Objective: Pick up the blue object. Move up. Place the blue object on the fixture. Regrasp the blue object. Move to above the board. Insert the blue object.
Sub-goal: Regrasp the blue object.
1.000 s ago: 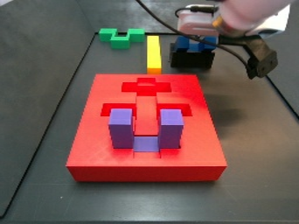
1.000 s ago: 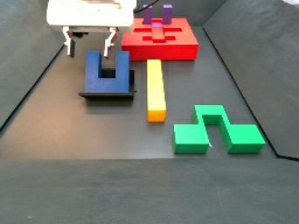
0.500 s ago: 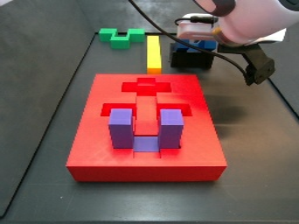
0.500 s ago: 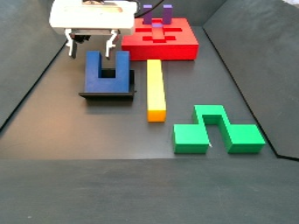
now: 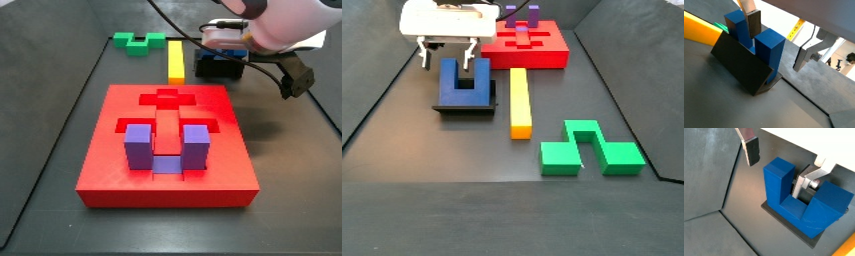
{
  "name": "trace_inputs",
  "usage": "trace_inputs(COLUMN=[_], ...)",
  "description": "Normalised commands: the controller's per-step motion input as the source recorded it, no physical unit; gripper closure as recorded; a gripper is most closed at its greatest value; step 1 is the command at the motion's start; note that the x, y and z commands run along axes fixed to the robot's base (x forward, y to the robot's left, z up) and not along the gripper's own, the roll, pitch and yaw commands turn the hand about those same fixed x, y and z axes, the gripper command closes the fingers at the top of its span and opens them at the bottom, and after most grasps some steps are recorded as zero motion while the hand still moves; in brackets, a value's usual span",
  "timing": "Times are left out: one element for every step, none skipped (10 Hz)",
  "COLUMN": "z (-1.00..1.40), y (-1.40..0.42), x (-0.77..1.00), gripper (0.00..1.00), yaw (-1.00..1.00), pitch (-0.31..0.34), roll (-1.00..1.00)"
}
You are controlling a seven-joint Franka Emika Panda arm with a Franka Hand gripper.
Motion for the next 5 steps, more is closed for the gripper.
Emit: trace_inputs(z=[-0.18, -0.14, -0.01, 0.0, 0.0], y=[0.0, 0.0, 0.03, 0.04, 0.04], x=[0.0, 0.0, 0.01, 0.03, 0.04], gripper=[0.0, 0.0, 0.0, 0.0, 0.0], yaw=[0.0, 0.0, 0.0, 0.0, 0.0], pitch=[0.0, 0.0, 0.0, 0.0, 0.0], roll=[0.13, 0.12, 0.05, 0.0, 0.0])
